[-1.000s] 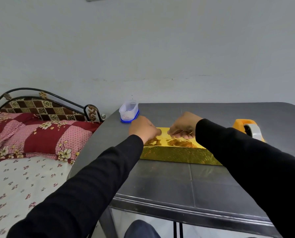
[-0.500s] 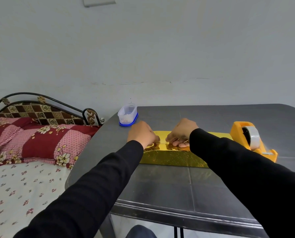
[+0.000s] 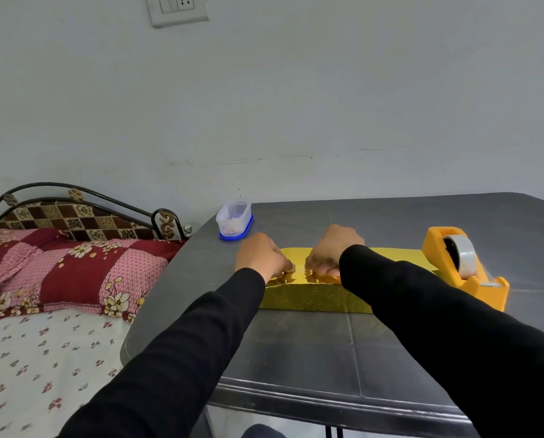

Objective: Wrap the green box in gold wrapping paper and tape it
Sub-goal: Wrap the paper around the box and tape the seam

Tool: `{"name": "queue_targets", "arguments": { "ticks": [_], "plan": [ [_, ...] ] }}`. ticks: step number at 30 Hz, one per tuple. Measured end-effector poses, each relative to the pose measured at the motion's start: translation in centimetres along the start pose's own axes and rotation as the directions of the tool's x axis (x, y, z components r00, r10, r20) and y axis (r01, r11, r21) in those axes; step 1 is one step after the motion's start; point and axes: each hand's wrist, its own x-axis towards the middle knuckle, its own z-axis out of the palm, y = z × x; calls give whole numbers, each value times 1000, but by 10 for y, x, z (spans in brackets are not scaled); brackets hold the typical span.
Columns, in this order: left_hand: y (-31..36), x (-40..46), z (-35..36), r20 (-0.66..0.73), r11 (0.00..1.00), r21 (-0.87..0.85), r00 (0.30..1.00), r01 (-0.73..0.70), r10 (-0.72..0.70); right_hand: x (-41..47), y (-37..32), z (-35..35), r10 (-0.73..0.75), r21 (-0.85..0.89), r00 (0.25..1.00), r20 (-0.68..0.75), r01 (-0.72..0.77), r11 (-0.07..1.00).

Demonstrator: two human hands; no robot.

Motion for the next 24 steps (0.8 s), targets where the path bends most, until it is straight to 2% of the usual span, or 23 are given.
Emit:
{"name": "queue_targets", "arguments": {
  "ticks": [4, 8, 10, 13, 16, 18, 20, 24],
  "plan": [
    [-7, 1, 0, 47, 983, -154, 994, 103, -97, -3, 3, -1, -53, -148, 997, -63, 43, 988],
    [-12, -1, -2, 104, 928, -311, 978, 204, -181, -4, 17, -4, -64, -133, 992, -112, 49, 990],
    [-15, -2, -2, 114, 918, -330, 975, 218, -191, -5, 21, 0, -97, -108, 981, -168, 80, 991],
    [-22, -3, 1, 71, 955, -230, 982, 186, -174, -9, 21, 6, -168, -79, 960, -222, 154, 985],
    [-28, -1, -1, -202, 983, -181, 978, 13, -50, -15, 23, 9, -215, -77, 963, -164, 205, 976],
    [-23, -7, -3, -301, 977, -180, 952, -119, 60, -22, 25, 10, -265, -89, 952, -150, 254, 963],
    [-18, -9, 0, -240, 971, -183, 965, -150, 104, -30, 28, 13, -315, -87, 939, -140, 305, 948],
    [-17, -6, 9, -114, 979, -192, 993, -64, 43, -45, 31, 22, -426, -221, 890, -164, 388, 895]
  ]
}}
